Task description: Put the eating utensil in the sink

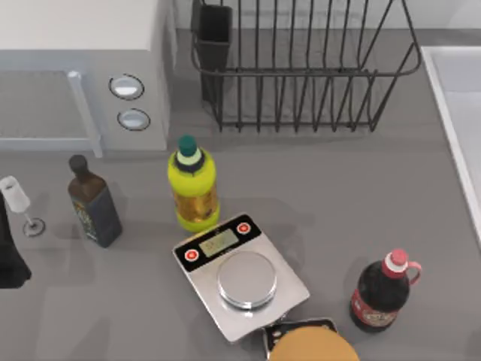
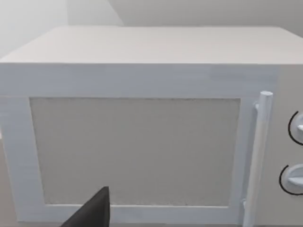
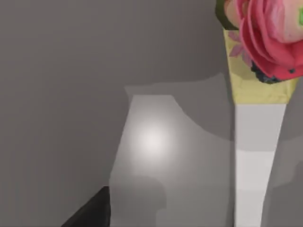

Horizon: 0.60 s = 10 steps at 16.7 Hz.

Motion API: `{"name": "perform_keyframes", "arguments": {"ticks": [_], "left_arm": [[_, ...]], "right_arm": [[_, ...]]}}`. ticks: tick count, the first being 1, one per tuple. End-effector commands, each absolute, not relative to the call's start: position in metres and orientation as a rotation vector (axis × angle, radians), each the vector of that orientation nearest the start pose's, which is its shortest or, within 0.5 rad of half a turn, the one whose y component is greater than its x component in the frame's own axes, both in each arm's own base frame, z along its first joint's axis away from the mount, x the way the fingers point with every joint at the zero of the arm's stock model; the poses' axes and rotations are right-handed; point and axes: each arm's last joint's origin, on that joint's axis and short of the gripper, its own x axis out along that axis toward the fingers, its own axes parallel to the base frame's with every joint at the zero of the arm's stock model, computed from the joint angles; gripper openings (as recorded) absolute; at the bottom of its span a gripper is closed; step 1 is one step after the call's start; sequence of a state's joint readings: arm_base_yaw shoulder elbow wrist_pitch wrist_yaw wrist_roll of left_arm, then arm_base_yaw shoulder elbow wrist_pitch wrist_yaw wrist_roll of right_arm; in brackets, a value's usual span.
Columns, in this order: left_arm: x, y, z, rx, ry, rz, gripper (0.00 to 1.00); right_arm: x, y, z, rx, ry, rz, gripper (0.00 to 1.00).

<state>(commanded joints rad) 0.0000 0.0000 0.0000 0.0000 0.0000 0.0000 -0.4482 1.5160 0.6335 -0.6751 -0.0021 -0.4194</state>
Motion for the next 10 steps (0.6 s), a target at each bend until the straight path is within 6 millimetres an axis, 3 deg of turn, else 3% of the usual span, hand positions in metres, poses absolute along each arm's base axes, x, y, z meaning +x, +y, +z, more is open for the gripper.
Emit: {"name": "perform_keyframes", "arguments": {"ticks": [3,7,10], "left_arm": [[0.106,-0.001,0.16,0.0,0.0,0.0,1.0],[0.106,-0.001,0.16,0.0,0.0,0.0,1.0],[0.106,-0.001,0.16,0.0,0.0,0.0,1.0]], "right_arm": [[0.19,-0.091,0.095,0.023,1.564,-0.024,1.0],[0.189,-0.091,0.093,0.023,1.565,-0.024,1.0],[0.189,-0.091,0.093,0.023,1.565,-0.024,0.77]]}}
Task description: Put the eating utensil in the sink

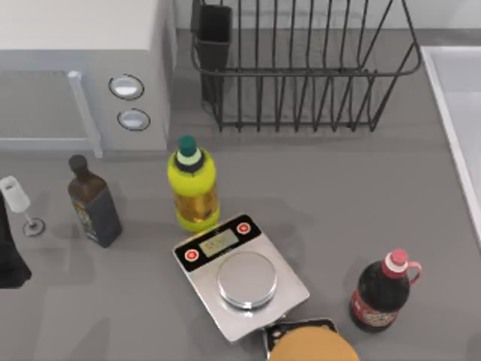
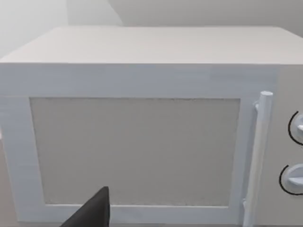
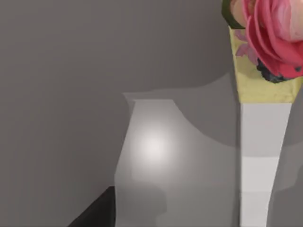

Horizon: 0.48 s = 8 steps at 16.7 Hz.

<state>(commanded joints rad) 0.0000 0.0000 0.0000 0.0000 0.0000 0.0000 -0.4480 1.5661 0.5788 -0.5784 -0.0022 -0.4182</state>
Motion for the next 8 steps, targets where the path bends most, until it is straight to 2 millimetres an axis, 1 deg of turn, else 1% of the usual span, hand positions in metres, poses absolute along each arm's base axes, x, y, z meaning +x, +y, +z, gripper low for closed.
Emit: {"name": "perform_keyframes", "arguments": {"ticks": [8], "left_arm": [[0.1057,-0.0012,0.16,0.0,0.0,0.0,1.0]], "right_arm": [[0.1892,-0.0909,0.0931,0.023,1.565,-0.024,0.17]]}}
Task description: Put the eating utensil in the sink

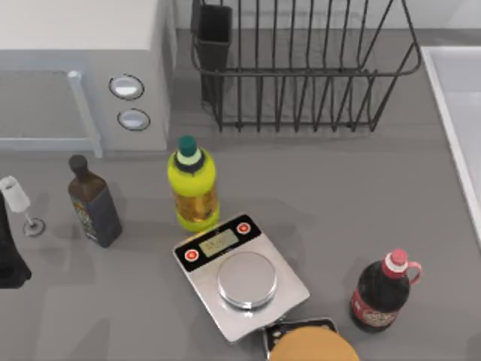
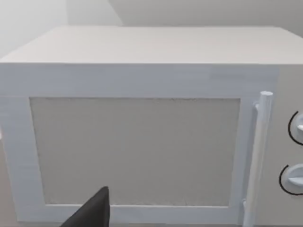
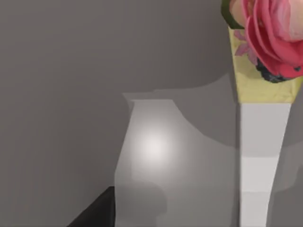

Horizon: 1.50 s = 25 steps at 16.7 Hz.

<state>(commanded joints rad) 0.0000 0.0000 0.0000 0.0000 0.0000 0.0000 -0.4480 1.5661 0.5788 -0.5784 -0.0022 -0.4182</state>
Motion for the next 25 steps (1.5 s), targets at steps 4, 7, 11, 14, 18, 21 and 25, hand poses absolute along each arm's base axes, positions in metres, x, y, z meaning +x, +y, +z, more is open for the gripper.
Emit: {"name": "perform_keyframes", "arguments": {"ticks": [4,7,11,14,18,21,25], "left_arm": [[0.106,-0.001,0.16,0.0,0.0,0.0,1.0],[0.106,-0.001,0.16,0.0,0.0,0.0,1.0],[0.106,-0.001,0.16,0.0,0.0,0.0,1.0],[0.106,-0.001,0.16,0.0,0.0,0.0,1.0],[0.106,-0.001,0.16,0.0,0.0,0.0,1.0],[0.106,-0.001,0.16,0.0,0.0,0.0,1.0],[0.106,-0.001,0.16,0.0,0.0,0.0,1.0]], "right_arm": [[0.189,-0.091,0.093,0.023,1.565,-0.024,0.0],[0.189,-0.091,0.093,0.023,1.565,-0.024,0.0],[0.191,-0.092,0.115,0.023,1.534,-0.024,0.0],[0.194,-0.094,0.124,0.022,1.53,-0.026,0.0],[0.197,-0.095,0.159,0.027,1.546,-0.018,0.0],[0.194,-0.094,0.192,0.031,1.556,-0.015,0.0],[0.191,-0.092,0.215,0.023,1.534,-0.024,0.0]]}}
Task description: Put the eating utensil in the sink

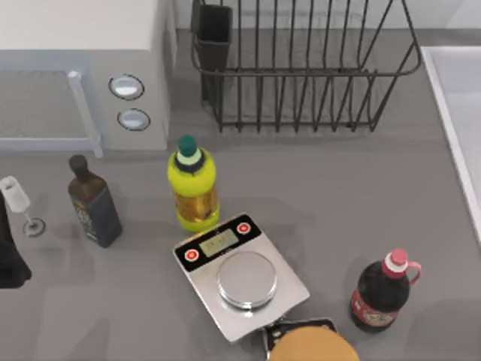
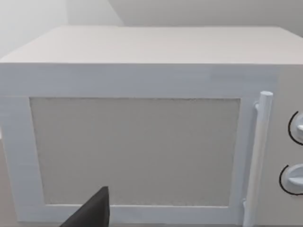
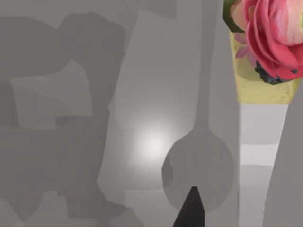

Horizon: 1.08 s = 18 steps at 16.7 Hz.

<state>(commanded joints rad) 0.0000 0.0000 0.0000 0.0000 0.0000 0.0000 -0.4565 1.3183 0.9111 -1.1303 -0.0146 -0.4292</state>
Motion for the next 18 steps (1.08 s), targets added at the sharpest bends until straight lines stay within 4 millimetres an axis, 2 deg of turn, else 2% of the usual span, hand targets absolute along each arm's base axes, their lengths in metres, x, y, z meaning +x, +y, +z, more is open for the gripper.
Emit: {"name": "perform_keyframes", "arguments": {"ticks": [5,7,9,12,15,18], "left_arm": [[0.106,-0.001,0.16,0.0,0.0,0.0,1.0],[0.106,-0.001,0.16,0.0,0.0,0.0,1.0],[0.106,-0.001,0.16,0.0,0.0,0.0,1.0],[0.106,-0.001,0.16,0.0,0.0,0.0,1.0],[0.106,-0.001,0.16,0.0,0.0,0.0,1.0],[0.106,-0.001,0.16,0.0,0.0,0.0,1.0]], "right_arm": [[0.193,-0.093,0.214,0.027,1.54,-0.023,0.0],[0.204,-0.096,0.218,0.033,1.555,-0.02,0.0],[0.223,-0.101,0.224,0.041,1.578,-0.014,0.0],[0.268,-0.111,0.236,0.048,1.612,-0.004,0.0],[0.326,-0.119,0.247,0.045,1.624,-0.001,0.0],[0.386,-0.121,0.25,0.04,1.619,-0.005,0.0]]}}
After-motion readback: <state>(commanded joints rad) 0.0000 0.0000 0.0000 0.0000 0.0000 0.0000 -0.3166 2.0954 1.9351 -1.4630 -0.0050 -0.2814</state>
